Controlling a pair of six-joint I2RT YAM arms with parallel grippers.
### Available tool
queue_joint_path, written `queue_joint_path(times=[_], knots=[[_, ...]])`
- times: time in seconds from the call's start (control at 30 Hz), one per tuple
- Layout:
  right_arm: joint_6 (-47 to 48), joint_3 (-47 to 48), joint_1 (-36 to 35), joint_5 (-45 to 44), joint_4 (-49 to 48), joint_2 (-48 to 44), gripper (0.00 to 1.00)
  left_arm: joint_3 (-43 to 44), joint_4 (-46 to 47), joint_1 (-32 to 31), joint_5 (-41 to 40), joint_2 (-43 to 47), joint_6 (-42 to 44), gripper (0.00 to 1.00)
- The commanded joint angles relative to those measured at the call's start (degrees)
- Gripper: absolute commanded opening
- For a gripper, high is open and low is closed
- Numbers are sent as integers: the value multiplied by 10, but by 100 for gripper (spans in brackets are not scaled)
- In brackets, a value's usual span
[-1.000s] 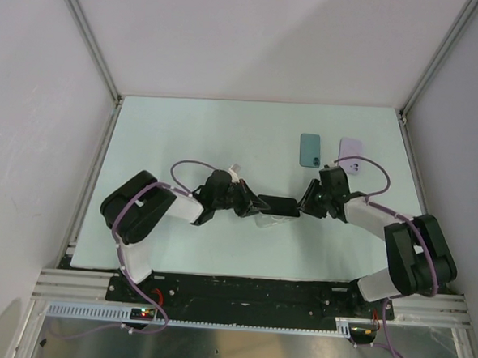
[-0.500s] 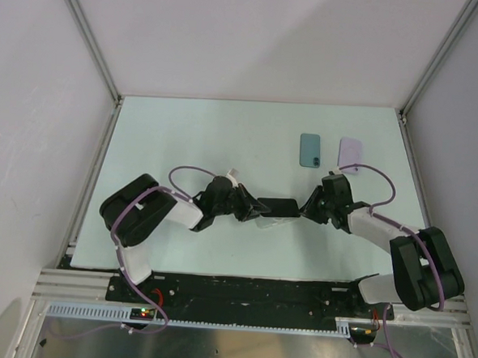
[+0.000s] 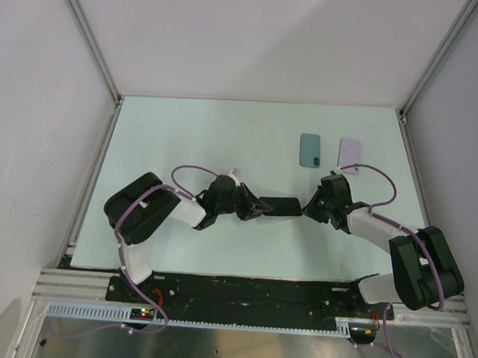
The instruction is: Put the phone into the phone case
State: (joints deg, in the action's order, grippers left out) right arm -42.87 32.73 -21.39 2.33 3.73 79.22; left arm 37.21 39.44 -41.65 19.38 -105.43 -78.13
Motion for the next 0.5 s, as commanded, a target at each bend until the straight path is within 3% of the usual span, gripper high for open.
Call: queue_joint_path(times=[0.0,0.23,0.47], knots=[[-20,0,-28,23,-51,13,12,14,-152,-22,-31,-55,33,0],[-19,0,-35,12,-45,4,12,21,-170,-22,-19,-46,71,1],[-20,0,-36,8,-43,-3,12,17,-194,-21,-14,-10,104,19]])
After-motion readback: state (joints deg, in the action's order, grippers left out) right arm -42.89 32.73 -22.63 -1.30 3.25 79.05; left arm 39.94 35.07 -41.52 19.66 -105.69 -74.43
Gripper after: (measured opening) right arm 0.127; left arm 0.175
